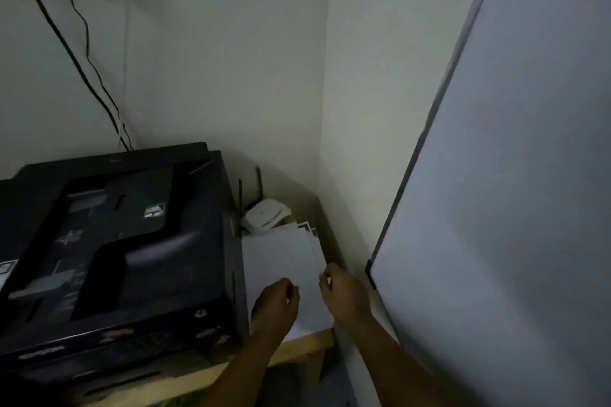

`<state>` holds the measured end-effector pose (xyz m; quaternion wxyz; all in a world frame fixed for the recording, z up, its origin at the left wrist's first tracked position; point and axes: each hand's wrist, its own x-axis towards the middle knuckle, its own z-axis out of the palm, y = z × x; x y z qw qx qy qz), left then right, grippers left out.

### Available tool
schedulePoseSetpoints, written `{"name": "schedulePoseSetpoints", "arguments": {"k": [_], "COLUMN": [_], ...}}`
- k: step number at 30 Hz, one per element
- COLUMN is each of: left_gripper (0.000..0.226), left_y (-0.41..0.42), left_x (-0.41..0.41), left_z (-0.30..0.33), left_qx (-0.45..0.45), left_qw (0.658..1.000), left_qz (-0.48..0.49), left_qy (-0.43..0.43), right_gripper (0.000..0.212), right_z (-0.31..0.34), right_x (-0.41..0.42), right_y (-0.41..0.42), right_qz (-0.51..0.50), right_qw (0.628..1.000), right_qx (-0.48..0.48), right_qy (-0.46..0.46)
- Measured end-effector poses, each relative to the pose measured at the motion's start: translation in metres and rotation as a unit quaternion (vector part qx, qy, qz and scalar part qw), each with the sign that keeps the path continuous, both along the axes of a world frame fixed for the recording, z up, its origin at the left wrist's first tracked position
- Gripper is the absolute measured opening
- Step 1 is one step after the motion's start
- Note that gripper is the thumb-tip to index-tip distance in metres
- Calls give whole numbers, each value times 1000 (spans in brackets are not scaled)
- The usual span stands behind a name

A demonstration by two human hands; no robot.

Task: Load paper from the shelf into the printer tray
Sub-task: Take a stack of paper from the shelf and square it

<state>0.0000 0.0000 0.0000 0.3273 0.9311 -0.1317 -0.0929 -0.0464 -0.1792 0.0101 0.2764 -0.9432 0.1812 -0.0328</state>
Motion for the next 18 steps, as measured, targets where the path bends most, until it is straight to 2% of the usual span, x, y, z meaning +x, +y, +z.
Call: {"name": "schedulePoseSetpoints", "arguments": {"k": [3,6,9,13,18], "left_gripper": [23,14,31,61,64], "left_y": [4,1,-3,-8,-10], "left_x": [14,23,33,40,41], "left_z": [-22,-38,-59,-92,-113], "left_qx": [34,36,35,82,117], "left_qw": [999,999,998,995,987], "left_qz": [-10,2,21,30,37], "left_qy": [-38,-36,-52,-56,-99], "right_gripper": [23,21,18,46,39], "right_z": [-25,-55,-89,-117,-134], "right_x": [10,24,41,57,64], "right_y": [-3,-5,-11,-13,-6], "right_qz": [8,5,-20,-72,-87], "right_qw": [1000,1000,998,993,991], "right_qx": [-24,2,34,84,86], "right_qy": [-1,-21,-49,-30,-59]}}
